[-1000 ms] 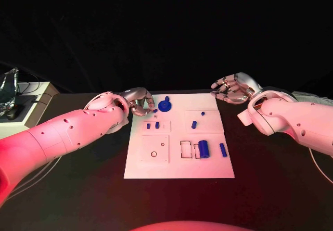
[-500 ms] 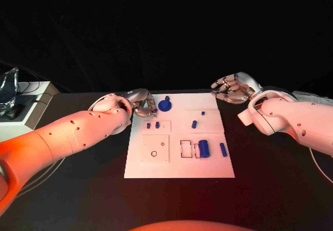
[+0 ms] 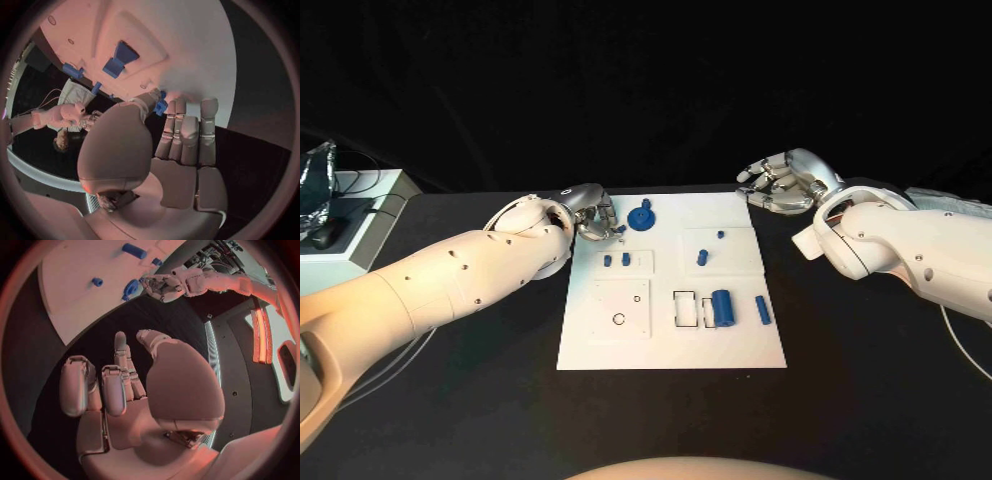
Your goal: Assemble the parts on the task board
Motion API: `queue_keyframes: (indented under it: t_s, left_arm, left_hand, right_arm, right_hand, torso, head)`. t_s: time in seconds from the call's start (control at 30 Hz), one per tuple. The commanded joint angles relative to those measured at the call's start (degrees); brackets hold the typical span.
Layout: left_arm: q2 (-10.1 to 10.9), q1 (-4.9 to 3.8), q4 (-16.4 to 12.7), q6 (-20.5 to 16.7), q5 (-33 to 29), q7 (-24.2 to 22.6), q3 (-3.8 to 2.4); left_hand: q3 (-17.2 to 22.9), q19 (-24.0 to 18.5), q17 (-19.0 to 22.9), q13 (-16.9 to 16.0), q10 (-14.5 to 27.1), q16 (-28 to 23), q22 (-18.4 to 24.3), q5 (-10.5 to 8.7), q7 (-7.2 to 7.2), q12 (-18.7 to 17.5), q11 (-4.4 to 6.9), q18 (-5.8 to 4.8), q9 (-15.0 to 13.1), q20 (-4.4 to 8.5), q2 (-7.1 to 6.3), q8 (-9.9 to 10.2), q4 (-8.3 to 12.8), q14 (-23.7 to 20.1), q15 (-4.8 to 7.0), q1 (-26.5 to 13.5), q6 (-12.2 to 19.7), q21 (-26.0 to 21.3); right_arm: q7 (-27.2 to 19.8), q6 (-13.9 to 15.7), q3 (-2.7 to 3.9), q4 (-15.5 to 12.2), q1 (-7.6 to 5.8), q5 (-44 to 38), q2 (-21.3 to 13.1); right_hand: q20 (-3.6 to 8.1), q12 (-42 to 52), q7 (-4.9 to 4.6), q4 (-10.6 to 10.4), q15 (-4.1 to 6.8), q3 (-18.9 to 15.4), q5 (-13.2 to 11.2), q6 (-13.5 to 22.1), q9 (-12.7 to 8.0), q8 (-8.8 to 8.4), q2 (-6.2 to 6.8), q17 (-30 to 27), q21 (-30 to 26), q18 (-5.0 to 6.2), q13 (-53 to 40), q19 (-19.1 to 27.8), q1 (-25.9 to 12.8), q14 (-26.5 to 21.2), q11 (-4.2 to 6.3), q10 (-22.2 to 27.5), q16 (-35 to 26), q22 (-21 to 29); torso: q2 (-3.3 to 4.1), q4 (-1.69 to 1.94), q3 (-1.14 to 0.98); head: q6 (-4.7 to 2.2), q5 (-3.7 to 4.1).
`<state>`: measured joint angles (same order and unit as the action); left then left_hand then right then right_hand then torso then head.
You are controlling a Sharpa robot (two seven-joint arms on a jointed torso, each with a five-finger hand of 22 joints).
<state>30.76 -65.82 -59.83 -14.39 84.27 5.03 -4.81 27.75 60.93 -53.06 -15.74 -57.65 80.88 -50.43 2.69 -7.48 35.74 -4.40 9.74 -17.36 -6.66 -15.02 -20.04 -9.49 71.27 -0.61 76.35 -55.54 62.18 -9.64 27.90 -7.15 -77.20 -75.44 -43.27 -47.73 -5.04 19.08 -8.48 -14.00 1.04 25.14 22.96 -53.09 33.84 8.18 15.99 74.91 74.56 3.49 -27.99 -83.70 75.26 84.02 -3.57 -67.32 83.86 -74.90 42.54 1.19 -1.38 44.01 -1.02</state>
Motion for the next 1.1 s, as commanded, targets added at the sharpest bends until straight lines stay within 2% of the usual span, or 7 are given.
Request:
queue_keyframes:
  t_s: [0.03,0.3,0.5,0.63,0.8,0.9,1.1]
  left_arm:
    - [-0.4,0.00,0.1,-0.2,-0.1,1.5,-0.02]
    - [-0.9,0.00,0.3,0.1,-1.4,1.0,-0.02]
    - [-1.0,0.00,0.3,0.5,-1.8,0.8,-0.02]
    - [-1.2,0.00,0.4,0.6,-1.9,0.6,-0.02]
    - [-1.7,0.00,0.9,1.4,-1.6,0.5,-0.01]
    - [-2.0,0.02,1.2,1.9,-1.3,0.5,0.00]
    - [-2.4,0.04,1.8,2.3,-1.0,0.5,0.01]
  left_hand:
    - [-0.3,0.5,0.0,-0.2,0.5,0.3,0.0,0.15,-0.10,0.5,0.24,-0.59,-0.1,0.09,-0.01,0.2,-0.7,0.5,-0.11,0.4,-0.5,0.2]
    - [-3.4,0.2,0.4,-1.0,1.6,0.3,0.7,0.15,-0.46,1.5,-0.02,-0.51,-0.2,0.00,-0.87,1.1,-3.7,0.2,-0.32,-0.3,0.5,-0.5]
    - [-4.5,-0.1,0.7,-1.3,2.1,0.2,1.1,0.17,-0.53,1.8,-0.09,-0.44,-0.3,-0.08,-0.69,1.5,-4.4,-0.1,-0.40,1.0,0.7,-1.0]
    - [-4.7,-0.2,0.9,-1.5,2.4,0.2,1.3,0.17,-0.48,2.0,-0.07,-0.40,-0.3,-0.11,-0.26,1.6,-4.4,-0.2,-0.40,2.6,0.6,-1.2]
    - [-2.7,-0.2,1.0,-1.2,2.7,0.2,1.3,0.18,-0.34,1.7,0.10,-0.37,-0.5,-0.04,0.96,1.8,-3.1,-0.5,-0.25,7.3,0.2,-1.3]
    - [-1.6,-0.2,0.9,-1.1,2.5,0.3,1.2,0.19,-0.35,1.5,0.15,-0.38,-0.5,0.02,1.19,1.9,-2.4,-0.5,-0.19,8.8,-0.1,-1.3]
    - [-0.6,-0.1,0.7,-1.0,1.8,0.4,1.0,0.18,-0.23,1.6,0.27,-0.42,-0.6,0.09,1.35,1.7,-2.1,-0.4,-0.12,9.4,-0.9,-1.1]
  right_arm:
    - [-0.6,-0.4,0.03,-0.1,0.01,-0.5,0.1]
    - [-0.6,-0.4,0.03,-0.1,0.01,-0.5,0.1]
    - [-0.6,-0.4,0.03,-0.1,0.01,-0.5,0.1]
    - [-0.6,-0.4,0.03,-0.1,0.01,-0.5,0.1]
    - [-0.6,-0.4,0.03,-0.2,0.01,-0.5,0.0]
    - [-0.6,-0.3,0.03,-0.2,0.01,-0.6,0.0]
    - [-0.6,-0.3,0.03,-0.3,0.00,-0.6,-0.1]
  right_hand:
    - [-0.02,-0.3,0.03,-0.1,-0.30,0.2,0.0,-0.4,0.1,-0.24,-0.06,3.4,0.0,-0.19,0.1,-0.6,-0.6,3.4,-0.08,-0.3,0.3,-6.0]
    - [-0.02,-0.3,0.03,-0.1,-0.30,0.2,0.0,-0.4,0.1,-0.24,-0.06,3.4,0.0,-0.19,0.1,-0.6,-0.6,3.4,-0.08,-0.3,0.3,-6.0]
    - [-0.02,-0.6,0.03,0.1,-0.29,0.2,0.1,-0.4,0.2,-0.35,-0.09,3.3,0.0,-0.19,0.4,-0.6,-0.7,3.4,-0.08,-0.5,0.3,-6.0]
    - [-0.02,-0.6,0.03,0.1,-0.29,0.2,0.1,-0.4,0.2,-0.35,-0.09,3.3,0.0,-0.19,0.4,-0.6,-0.7,3.4,-0.08,-0.5,0.3,-6.0]
    - [-0.02,-0.6,0.03,0.1,-0.29,0.2,0.1,-0.4,0.2,-0.35,-0.09,3.3,0.0,-0.19,0.4,-0.6,-0.7,3.4,-0.08,-0.5,0.3,-6.0]
    - [-0.02,-0.6,0.03,0.1,-0.29,0.2,0.1,-0.4,0.2,-0.35,-0.09,3.3,0.0,-0.19,0.4,-0.6,-0.7,3.4,-0.08,-0.5,0.3,-6.0]
    - [-0.02,-0.6,0.03,0.1,-0.29,0.2,0.1,-0.4,0.2,-0.35,-0.09,3.3,0.0,-0.19,0.4,-0.6,-0.7,3.4,-0.08,-0.5,0.3,-6.0]
  torso:
    - [0.05,-0.03,0.03]
    - [0.03,0.02,0.00]
    - [-0.01,0.04,0.02]
    - [0.01,0.02,0.03]
    - [0.03,-0.10,0.06]
    - [0.04,-0.09,0.08]
    - [0.03,0.01,0.04]
  head:
    - [0.04,0.00]
    - [0.19,0.08]
    - [0.25,0.13]
    - [0.21,0.15]
    - [0.21,0.15]
    - [0.27,0.22]
    - [0.36,0.40]
